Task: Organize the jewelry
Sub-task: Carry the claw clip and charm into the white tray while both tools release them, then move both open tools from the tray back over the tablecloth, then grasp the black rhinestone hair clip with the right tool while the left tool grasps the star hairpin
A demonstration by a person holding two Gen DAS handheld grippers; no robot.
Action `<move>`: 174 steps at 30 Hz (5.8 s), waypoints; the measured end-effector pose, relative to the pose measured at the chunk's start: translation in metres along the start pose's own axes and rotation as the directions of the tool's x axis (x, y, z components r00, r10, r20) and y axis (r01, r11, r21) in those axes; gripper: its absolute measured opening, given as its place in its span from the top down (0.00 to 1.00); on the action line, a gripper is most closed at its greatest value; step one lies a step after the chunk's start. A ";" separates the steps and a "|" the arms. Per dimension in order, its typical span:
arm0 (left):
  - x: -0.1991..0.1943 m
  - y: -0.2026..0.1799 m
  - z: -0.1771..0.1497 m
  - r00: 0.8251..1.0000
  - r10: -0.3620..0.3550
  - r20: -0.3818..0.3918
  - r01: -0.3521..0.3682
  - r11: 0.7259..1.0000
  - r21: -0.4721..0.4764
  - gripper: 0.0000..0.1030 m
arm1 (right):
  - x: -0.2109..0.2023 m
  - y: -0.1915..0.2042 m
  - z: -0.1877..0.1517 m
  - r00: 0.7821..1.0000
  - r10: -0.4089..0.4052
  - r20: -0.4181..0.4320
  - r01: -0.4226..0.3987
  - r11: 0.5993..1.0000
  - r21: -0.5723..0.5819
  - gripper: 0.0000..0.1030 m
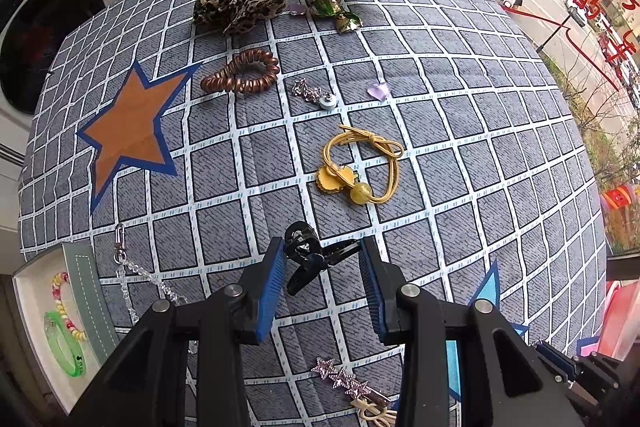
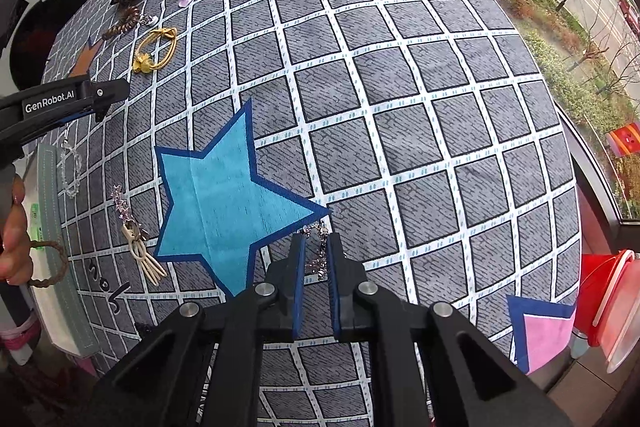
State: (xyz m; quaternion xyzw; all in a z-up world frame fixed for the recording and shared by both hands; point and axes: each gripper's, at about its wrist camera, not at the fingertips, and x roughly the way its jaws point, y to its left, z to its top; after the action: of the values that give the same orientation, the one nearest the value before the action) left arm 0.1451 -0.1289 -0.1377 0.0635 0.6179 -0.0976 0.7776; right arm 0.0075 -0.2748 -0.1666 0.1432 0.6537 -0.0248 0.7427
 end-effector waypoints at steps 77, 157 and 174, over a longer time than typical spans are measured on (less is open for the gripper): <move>-0.023 0.318 -0.178 0.982 0.186 -0.014 -0.171 0.865 -0.472 0.57 | 0.068 0.361 0.005 0.967 0.153 -0.202 -0.239 0.811 -0.534 0.89; -0.048 0.085 -0.095 0.996 0.005 -0.087 -0.010 0.999 -0.051 0.00 | -0.026 0.016 -0.043 0.996 0.024 -0.088 -0.031 0.996 -0.080 0.14; 0.000 0.057 -0.076 0.962 -0.180 -0.204 0.168 0.983 -0.074 0.00 | 0.001 0.103 -0.110 0.998 -0.042 0.039 0.057 0.710 -0.702 0.14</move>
State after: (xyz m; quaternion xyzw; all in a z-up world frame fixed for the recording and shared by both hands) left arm 0.0859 -0.0568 -0.1562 -0.0028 0.7020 -0.1409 0.6981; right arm -0.0755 -0.1492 -0.1609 -0.1675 0.6103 0.2042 0.7469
